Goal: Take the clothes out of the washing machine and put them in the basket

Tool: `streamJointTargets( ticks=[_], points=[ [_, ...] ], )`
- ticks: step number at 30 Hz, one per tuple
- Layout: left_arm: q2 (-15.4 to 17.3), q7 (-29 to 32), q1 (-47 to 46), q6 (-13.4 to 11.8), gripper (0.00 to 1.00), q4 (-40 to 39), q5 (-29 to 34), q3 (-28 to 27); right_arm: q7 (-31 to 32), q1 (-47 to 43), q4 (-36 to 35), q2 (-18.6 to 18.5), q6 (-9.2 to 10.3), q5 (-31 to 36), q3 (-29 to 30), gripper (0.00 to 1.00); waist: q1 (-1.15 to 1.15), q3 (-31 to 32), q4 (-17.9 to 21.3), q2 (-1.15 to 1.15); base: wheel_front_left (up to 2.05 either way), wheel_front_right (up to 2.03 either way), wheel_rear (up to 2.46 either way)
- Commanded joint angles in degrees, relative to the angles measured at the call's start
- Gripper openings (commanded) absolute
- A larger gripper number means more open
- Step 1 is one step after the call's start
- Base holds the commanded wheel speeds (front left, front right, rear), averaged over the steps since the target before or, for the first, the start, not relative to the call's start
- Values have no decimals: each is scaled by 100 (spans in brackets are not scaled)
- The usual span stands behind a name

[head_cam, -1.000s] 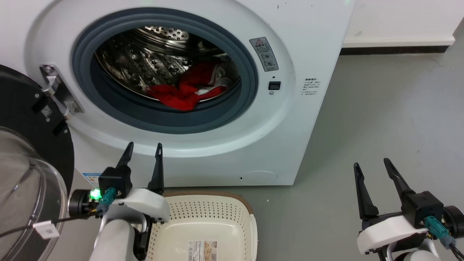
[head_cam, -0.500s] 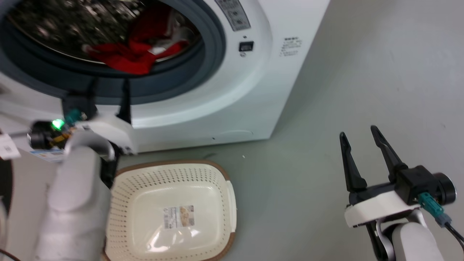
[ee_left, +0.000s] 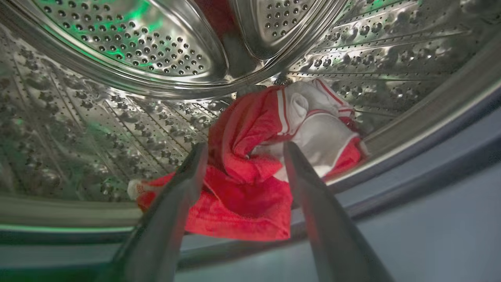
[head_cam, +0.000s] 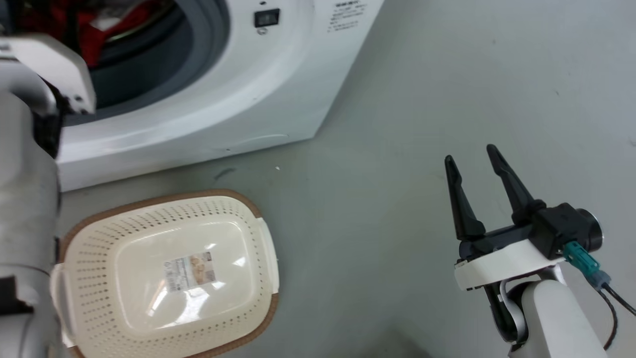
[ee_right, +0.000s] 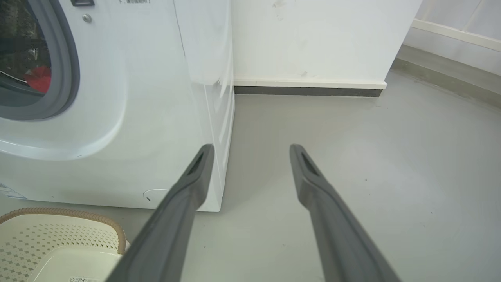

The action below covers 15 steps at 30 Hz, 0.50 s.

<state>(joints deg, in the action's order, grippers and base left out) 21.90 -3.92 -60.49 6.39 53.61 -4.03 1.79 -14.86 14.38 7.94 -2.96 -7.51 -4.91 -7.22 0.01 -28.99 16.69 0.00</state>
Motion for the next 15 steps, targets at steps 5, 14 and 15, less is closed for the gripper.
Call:
streamJointTargets(
  ticks=[5, 14, 15],
  points=[
    [421, 569, -889, 70, 100, 258, 209, 332, -32, 239, -24, 15, 4, -243, -147, 100, -1, -524, 441, 0, 0, 0, 0],
    [767, 2054, -2077, 109, 100, 530, 109, 1108, -33, 352, -139, 13, 4, -499, -298, 100, -1, -939, 692, 0, 0, 0, 0],
    [802, 2262, -2167, 105, 100, 563, 25, 1210, -33, 369, -143, 14, 5, -513, -323, 100, -1, -975, 718, 0, 0, 0, 0]
  ],
)
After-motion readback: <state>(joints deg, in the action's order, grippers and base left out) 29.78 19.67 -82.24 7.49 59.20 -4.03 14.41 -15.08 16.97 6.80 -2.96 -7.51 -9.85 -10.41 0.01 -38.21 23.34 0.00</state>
